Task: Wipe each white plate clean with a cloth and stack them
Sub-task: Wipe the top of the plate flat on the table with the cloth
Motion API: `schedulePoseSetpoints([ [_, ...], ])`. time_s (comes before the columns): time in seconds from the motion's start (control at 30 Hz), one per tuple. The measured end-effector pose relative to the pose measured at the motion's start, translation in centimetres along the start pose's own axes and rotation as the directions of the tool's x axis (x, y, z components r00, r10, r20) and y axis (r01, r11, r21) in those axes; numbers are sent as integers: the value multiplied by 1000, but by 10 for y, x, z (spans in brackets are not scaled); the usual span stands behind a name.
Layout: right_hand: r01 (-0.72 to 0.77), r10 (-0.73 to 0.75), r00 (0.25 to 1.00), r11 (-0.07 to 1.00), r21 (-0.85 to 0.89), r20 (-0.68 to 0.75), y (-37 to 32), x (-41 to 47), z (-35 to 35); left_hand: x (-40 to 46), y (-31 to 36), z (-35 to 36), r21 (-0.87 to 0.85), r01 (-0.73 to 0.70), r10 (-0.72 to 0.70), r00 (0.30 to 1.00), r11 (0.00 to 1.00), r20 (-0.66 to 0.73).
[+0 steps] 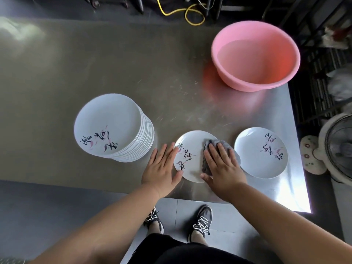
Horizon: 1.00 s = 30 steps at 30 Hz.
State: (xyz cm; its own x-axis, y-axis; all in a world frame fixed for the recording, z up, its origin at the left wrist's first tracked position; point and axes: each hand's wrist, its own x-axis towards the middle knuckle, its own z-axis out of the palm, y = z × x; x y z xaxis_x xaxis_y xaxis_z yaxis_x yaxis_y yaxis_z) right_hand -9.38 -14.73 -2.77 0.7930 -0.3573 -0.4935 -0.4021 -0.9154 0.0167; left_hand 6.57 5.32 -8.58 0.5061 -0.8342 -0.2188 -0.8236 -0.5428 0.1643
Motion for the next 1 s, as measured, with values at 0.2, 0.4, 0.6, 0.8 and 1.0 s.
schedulePoseSetpoints([
  [0.2, 170, -171, 985, 984, 54, 22, -6, -52, 11, 0, -1, -1, -32, -18, 18, 1000, 999, 3],
  [0.4, 261, -261, 965, 961, -96, 6, 33, 27, -23, 0, -2, -3, -51, -45, 44, 999, 998, -20],
  [0.6, 481, -479, 875, 846, -231, 65, 22, 76, -40, 0, -1, -5, -74, -51, 47, 998, 996, -51],
  [0.8, 277, -276, 961, 955, -105, 25, 47, 29, -12, -1, -1, -4, -62, -50, 47, 998, 997, -45],
  [1.0, 334, -333, 942, 941, -55, 24, 22, 63, -36, -1, -1, -3, -45, -36, 35, 999, 998, -35],
])
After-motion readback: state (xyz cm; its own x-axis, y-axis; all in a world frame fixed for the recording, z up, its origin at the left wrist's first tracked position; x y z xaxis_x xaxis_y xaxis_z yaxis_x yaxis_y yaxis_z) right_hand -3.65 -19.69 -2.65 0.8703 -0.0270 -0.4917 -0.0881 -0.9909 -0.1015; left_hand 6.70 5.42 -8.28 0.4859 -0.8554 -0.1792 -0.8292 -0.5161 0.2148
